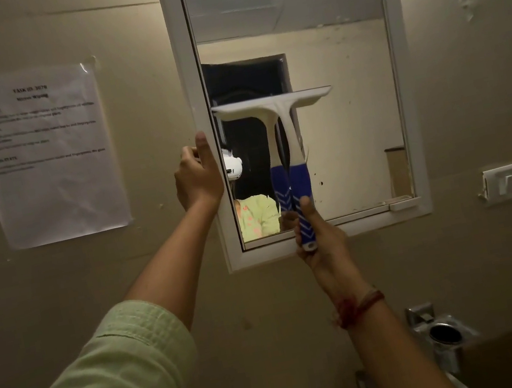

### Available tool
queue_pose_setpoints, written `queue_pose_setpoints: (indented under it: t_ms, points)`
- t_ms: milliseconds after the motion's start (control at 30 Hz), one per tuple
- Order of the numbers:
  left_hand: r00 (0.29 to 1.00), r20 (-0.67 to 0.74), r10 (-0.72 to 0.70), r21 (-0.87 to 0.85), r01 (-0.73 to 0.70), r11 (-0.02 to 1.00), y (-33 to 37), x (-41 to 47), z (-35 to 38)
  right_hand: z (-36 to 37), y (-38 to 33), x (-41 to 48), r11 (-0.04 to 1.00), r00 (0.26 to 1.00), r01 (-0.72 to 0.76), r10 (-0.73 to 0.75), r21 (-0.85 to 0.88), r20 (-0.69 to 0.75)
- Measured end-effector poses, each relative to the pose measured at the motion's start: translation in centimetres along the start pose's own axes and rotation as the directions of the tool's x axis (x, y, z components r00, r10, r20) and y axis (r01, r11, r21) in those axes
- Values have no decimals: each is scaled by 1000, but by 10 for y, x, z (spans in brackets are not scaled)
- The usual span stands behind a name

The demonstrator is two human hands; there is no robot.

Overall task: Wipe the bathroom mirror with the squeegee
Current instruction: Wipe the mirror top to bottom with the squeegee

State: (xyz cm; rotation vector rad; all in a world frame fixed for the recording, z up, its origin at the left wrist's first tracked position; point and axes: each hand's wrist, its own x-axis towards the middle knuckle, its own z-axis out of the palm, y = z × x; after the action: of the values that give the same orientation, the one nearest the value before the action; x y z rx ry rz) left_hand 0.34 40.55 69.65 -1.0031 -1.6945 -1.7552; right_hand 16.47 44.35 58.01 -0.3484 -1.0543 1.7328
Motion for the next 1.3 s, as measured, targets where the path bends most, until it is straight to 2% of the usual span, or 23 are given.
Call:
queue_pose_setpoints:
  t_ms: [233, 333, 500, 633, 767, 900, 1033, 1300]
  points:
    - [1000, 9, -17, -14, 17, 1000, 1, -1, 1, -39, 55, -21, 986, 987, -162, 161, -27, -27]
    - [1000, 7, -21, -17, 21, 1000, 3, -1, 1, -43, 55, -24, 989, 988, -149, 149, -21, -32]
    - [1000, 7, -21, -22, 21, 1000, 2, -1, 1, -22, 26, -4, 996, 998, -50, 47, -68, -52]
    - [1000, 18, -13, -18, 14, 1000, 0, -1, 1, -31, 50, -10, 995, 996, -91, 91, -34, -23]
    - [999, 27, -26, -23, 26, 999, 0, -2, 0, -46, 82, -26, 986, 984, -168, 166, -25, -63]
    - [999, 24, -28, -25, 29, 999, 1, -3, 0, -43, 70, -22, 995, 993, -101, 102, 15, -55]
    - [999, 25, -39, -7, 40, 999, 2, -3, -1, -29, 48, -10, 996, 998, -59, 56, -64, -42]
    - [999, 27, -38, -13, 39, 999, 1, -1, 0, -58, 84, -29, 988, 988, -146, 143, -52, -52]
